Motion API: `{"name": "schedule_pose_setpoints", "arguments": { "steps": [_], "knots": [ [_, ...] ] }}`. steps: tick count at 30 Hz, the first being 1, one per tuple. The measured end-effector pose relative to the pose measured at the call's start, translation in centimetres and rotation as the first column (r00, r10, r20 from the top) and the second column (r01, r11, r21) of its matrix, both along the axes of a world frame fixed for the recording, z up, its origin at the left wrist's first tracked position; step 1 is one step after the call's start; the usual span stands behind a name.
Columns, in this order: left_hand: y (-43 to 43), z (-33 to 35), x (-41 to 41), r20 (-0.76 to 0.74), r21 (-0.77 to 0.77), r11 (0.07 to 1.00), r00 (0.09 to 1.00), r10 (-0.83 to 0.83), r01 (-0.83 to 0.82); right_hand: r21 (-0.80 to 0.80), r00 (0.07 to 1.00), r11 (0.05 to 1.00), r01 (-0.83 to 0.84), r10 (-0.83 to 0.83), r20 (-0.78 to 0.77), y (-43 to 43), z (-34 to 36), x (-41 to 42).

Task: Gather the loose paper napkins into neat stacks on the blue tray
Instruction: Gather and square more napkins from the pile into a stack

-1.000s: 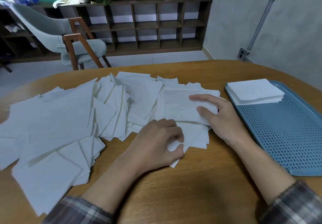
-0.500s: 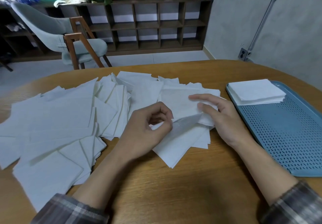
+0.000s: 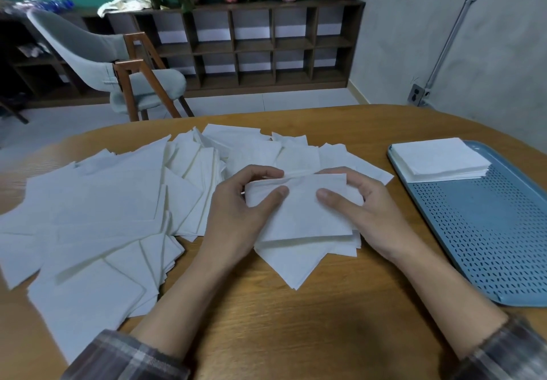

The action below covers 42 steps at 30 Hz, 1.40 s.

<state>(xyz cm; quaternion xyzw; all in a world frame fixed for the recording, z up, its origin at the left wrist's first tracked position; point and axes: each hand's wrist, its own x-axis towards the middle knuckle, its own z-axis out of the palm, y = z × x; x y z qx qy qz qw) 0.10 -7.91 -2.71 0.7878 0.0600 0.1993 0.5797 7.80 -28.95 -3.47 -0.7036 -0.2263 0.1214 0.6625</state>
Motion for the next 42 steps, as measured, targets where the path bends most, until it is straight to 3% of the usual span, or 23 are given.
{"name": "schedule_pose_setpoints", "arguments": {
  "steps": [7, 12, 16, 18, 20, 24, 26, 27, 29, 31, 34, 36, 42],
  "knots": [
    [-0.6, -0.7, 0.4, -0.025, -0.096, 0.995, 0.999, 0.032, -0.035, -0.018, 0.999, 0.999, -0.035, 0.035, 0.040, 0.5, 0.2, -0.5],
    [-0.8, -0.9, 0.4, 0.006, -0.075, 0.996, 0.999, 0.051, -0.051, 0.002, 0.997, 0.999, -0.052, 0.052, 0.053, 0.6, 0.1, -0.5],
    [-0.4, -0.8, 0.4, 0.026, 0.045, 0.994, 0.995, 0.098, -0.100, 0.175, 0.997, 0.982, -0.073, 0.078, -0.022, 0.3, 0.2, -0.2],
    [-0.3, -0.3, 0.3, -0.033, -0.085, 0.996, 0.999, 0.009, -0.012, 0.225, 0.995, 0.972, -0.074, 0.087, -0.050, 0.2, 0.2, -0.1],
    [-0.4, 0.0, 0.3, -0.049, -0.215, 0.976, 0.997, -0.052, 0.040, 0.192, 0.996, 0.979, -0.065, 0.076, -0.049, 0.1, 0.2, 0.1],
    [-0.4, -0.4, 0.5, -0.017, -0.162, 0.987, 1.000, 0.016, -0.019, 0.160, 0.985, 0.976, -0.149, 0.161, -0.068, -0.5, 0.4, 0.3],
    [-0.4, -0.8, 0.6, -0.017, -0.149, 0.989, 1.000, 0.017, -0.019, 0.062, 0.987, 0.986, -0.155, 0.157, -0.019, -0.6, 0.4, 0.4],
    [-0.5, -1.1, 0.5, 0.004, -0.100, 0.995, 1.000, 0.028, -0.027, -0.001, 0.992, 0.992, -0.123, 0.123, 0.015, -0.6, 0.2, 0.4],
    [-0.8, -1.5, 0.3, 0.098, 0.144, 0.986, 0.993, 0.069, -0.083, -0.107, 0.995, 0.994, 0.003, 0.008, 0.099, -0.5, -0.1, 0.7],
    [-1.0, -1.7, 0.2, 0.169, 0.359, 0.932, 0.986, -0.007, -0.055, -0.133, 0.980, 0.982, 0.135, -0.113, 0.162, -0.7, -0.4, 1.1],
    [-1.6, -2.0, -0.2, -0.063, 0.517, 0.818, 0.964, -0.257, 0.252, -0.126, 0.963, 0.971, 0.203, -0.175, 0.207, -1.0, -0.8, 1.7],
    [-2.0, -2.7, -0.3, -0.199, 0.629, 0.692, 0.934, -0.297, 0.355, -0.135, 0.960, 0.969, 0.206, -0.174, 0.218, -0.9, -0.9, 1.7],
    [-1.7, -2.9, -0.1, -0.186, 0.575, 0.729, 0.926, -0.328, 0.373, -0.145, 0.964, 0.970, 0.196, -0.164, 0.208, -0.8, -0.9, 1.7]
  ]
}}
